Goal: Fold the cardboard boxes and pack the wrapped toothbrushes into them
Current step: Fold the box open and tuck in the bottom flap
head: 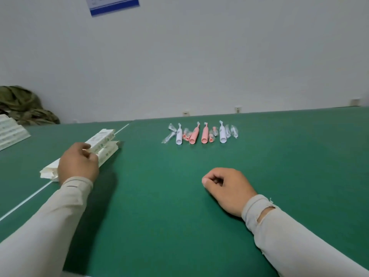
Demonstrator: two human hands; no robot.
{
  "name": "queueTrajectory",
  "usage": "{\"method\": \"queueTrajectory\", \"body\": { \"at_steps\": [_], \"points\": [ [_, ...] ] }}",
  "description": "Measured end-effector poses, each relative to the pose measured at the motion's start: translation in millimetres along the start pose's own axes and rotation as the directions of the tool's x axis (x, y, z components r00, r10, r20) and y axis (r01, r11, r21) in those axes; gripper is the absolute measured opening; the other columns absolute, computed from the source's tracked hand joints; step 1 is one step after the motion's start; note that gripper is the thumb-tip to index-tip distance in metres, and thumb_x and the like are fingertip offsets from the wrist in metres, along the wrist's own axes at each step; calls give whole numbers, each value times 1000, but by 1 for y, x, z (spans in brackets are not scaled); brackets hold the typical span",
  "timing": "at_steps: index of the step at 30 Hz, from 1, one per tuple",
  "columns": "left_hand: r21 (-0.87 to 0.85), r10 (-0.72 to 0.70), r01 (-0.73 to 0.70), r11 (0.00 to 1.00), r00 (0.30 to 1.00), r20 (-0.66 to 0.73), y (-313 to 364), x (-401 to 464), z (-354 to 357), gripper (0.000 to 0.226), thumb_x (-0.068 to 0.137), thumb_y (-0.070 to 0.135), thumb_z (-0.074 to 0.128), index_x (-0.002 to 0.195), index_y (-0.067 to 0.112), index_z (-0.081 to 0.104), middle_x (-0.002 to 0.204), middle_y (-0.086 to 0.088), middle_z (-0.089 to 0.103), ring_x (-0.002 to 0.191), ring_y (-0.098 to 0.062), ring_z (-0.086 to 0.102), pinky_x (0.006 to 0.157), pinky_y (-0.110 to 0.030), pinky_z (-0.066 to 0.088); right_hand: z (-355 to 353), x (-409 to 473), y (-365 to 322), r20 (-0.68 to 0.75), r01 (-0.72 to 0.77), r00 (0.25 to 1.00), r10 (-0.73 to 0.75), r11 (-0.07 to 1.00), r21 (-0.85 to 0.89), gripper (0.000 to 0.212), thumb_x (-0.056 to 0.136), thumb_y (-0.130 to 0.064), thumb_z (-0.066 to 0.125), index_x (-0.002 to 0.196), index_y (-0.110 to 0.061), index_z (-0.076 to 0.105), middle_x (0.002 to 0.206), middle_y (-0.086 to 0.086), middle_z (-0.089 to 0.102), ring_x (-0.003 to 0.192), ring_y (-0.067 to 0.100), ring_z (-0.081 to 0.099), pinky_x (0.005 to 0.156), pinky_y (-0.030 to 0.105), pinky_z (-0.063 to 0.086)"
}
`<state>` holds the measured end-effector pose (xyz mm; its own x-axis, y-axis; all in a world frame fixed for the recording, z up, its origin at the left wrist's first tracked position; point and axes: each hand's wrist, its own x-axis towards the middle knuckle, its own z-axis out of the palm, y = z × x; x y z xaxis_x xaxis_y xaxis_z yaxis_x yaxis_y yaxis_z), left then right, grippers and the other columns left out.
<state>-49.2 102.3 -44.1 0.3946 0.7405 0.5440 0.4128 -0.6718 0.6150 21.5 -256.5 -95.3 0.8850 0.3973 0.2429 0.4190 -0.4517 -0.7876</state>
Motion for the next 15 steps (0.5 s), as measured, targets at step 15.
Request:
{"method": "queueTrajectory", "body": {
  "at_steps": [15],
  "points": [
    [-567, 783, -587, 578, 594, 183, 223, -227, 34, 11, 87, 21, 62, 97, 26, 60, 92, 6, 64, 84, -18, 55, 74, -40, 50, -83, 0, -18, -75, -66, 930, 360, 365, 929, 22, 98, -15, 59, 116, -5, 67, 99, 11, 77, 83, 20, 75, 61, 29, 59]
  ]
}}
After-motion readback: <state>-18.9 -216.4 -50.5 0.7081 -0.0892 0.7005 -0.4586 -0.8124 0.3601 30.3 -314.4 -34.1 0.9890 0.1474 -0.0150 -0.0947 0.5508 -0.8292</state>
